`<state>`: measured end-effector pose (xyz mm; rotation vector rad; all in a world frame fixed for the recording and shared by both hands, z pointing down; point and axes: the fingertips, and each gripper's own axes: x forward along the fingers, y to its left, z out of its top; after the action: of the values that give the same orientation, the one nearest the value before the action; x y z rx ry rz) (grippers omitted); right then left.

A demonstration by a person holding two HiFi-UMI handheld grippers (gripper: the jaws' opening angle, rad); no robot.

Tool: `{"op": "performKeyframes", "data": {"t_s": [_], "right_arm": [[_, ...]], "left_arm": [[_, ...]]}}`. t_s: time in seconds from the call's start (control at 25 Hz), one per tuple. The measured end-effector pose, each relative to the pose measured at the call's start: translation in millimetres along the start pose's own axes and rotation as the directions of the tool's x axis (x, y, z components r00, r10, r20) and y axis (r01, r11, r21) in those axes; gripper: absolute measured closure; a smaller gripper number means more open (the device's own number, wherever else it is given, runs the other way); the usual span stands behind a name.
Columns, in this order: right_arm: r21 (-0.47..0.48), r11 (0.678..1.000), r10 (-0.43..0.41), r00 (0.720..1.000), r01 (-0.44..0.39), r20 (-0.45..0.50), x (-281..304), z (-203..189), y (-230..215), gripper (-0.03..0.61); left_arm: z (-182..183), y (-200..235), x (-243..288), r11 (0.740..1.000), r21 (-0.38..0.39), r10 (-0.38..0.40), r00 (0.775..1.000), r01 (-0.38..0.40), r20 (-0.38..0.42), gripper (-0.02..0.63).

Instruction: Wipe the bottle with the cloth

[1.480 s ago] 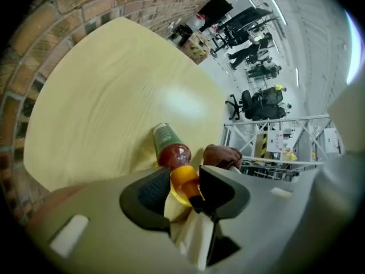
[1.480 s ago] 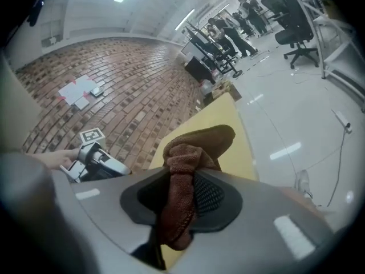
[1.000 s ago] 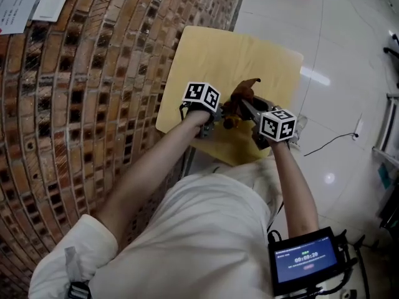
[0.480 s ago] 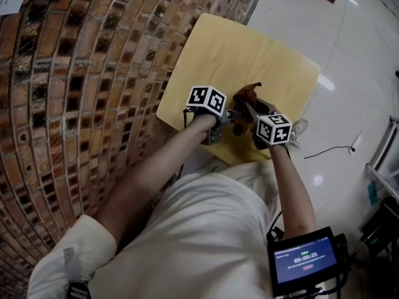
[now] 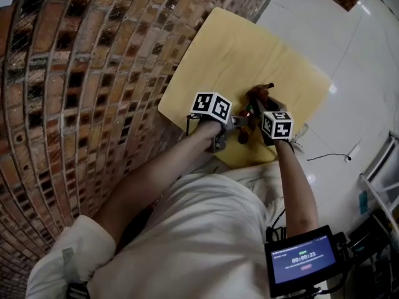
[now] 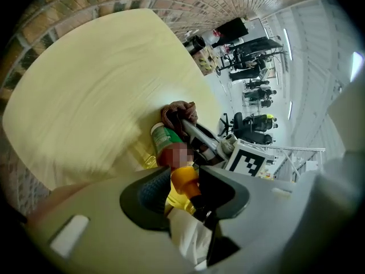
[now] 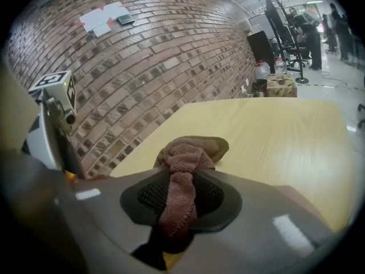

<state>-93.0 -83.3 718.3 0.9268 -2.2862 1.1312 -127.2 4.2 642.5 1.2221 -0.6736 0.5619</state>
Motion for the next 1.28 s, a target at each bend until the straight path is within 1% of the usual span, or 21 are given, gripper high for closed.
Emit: {"op": "performKeyframes", "data": {"t_s": [0.16, 0.24, 0.28, 0.32, 0.4, 0.44, 0.48, 0.52, 0.56, 0.6, 0.68, 0.72, 0.76, 0.8, 0.84, 0.88, 0.96, 1.04, 1.16, 1.28], "right_arm": [[-0.116, 0.989, -0.104, 0.991, 0.094, -0.084, 10, -13, -16, 0.483], [-0.142, 0.983, -0.130, 0.985, 0.113, -0.112, 11, -15, -18, 0.482], [-0.131, 0.984, -0.134, 0.985, 0.119, -0.110, 9, -11, -18, 0.482], [-0.098, 0.987, -0.134, 0.987, 0.125, -0.088, 2, -3, -19, 0.482], [0.025, 0.993, -0.114, 0.993, 0.113, 0.009, -19, 20, -26, 0.482], [0.085, 0.992, -0.097, 0.993, 0.092, 0.067, -31, 31, -29, 0.481], [0.127, 0.990, -0.079, 0.990, 0.064, 0.118, -43, 39, -30, 0.481], [0.148, 0.988, -0.056, 0.986, 0.032, 0.157, -54, 43, -29, 0.482], [0.153, 0.988, -0.026, 0.983, -0.002, 0.183, -63, 45, -26, 0.481], [0.147, 0.988, 0.012, 0.981, -0.042, 0.195, -69, 43, -21, 0.482], [0.118, 0.984, 0.112, 0.976, -0.135, 0.186, -74, 34, 0, 0.482], [0.096, 0.978, 0.164, 0.971, -0.183, 0.172, -74, 28, 14, 0.481], [0.072, 0.972, 0.213, 0.965, -0.226, 0.156, -73, 22, 30, 0.482], [0.049, 0.963, 0.254, 0.956, -0.264, 0.144, -72, 17, 44, 0.481], [0.032, 0.955, 0.288, 0.948, -0.295, 0.136, -72, 13, 58, 0.481], [0.020, 0.948, 0.312, 0.941, -0.317, 0.132, -70, 10, 68, 0.482], [0.001, 0.947, 0.320, 0.940, -0.322, 0.118, -64, 4, 80, 0.482], [-0.007, 0.956, 0.293, 0.949, -0.294, 0.114, -56, -1, 81, 0.482], [0.009, 0.968, 0.247, 0.963, -0.249, 0.105, -44, -1, 71, 0.483], [0.005, 0.981, 0.191, 0.980, -0.191, 0.058, -28, -6, 56, 0.484]], "left_arm": [[-1, 1, 0, 0.999, -0.048, -0.018, 1.000, 0.019, 0.020, 0.442], [-2, 3, -2, 0.997, -0.075, -0.031, 0.999, 0.034, 0.039, 0.442], [-2, 4, -3, 0.995, -0.092, -0.041, 0.998, 0.046, 0.052, 0.442], [-2, 4, -3, 0.991, -0.116, -0.055, 0.996, 0.062, 0.067, 0.442], [-2, 6, -4, 0.976, -0.185, -0.094, 0.990, 0.112, 0.100, 0.442], [-2, 7, -5, 0.963, -0.229, -0.118, 0.986, 0.144, 0.120, 0.442], [-1, 9, -6, 0.944, -0.276, -0.144, 0.979, 0.180, 0.145, 0.442], [-1, 12, -8, 0.920, -0.323, -0.172, 0.970, 0.221, 0.173, 0.442], [0, 14, -9, 0.890, -0.369, -0.204, 0.957, 0.268, 0.204, 0.442], [2, 16, -9, 0.854, -0.411, -0.239, 0.941, 0.321, 0.238, 0.442], [5, 20, -11, 0.768, -0.478, -0.310, 0.900, 0.427, 0.307, 0.443], [6, 22, -11, 0.724, -0.503, -0.338, 0.879, 0.472, 0.338, 0.443], [6, 23, -12, 0.687, -0.522, -0.357, 0.861, 0.505, 0.364, 0.443], [5, 22, -12, 0.662, -0.533, -0.367, 0.847, 0.528, 0.384, 0.445], [2, 20, -12, 0.648, -0.537, -0.370, 0.840, 0.539, 0.397, 0.445], [0, 18, -12, 0.646, -0.539, -0.368, 0.839, 0.541, 0.401, 0.445], [-5, 14, -8, 0.653, -0.543, -0.359, 0.848, 0.527, 0.390, 0.445], [-9, 12, -5, 0.664, -0.544, -0.356, 0.857, 0.512, 0.372, 0.446], [-10, 14, -4, 0.680, -0.534, -0.357, 0.862, 0.503, 0.359, 0.446], [-13, 15, -4, 0.682, -0.529, -0.359, 0.862, 0.505, 0.359, 0.446]]}}
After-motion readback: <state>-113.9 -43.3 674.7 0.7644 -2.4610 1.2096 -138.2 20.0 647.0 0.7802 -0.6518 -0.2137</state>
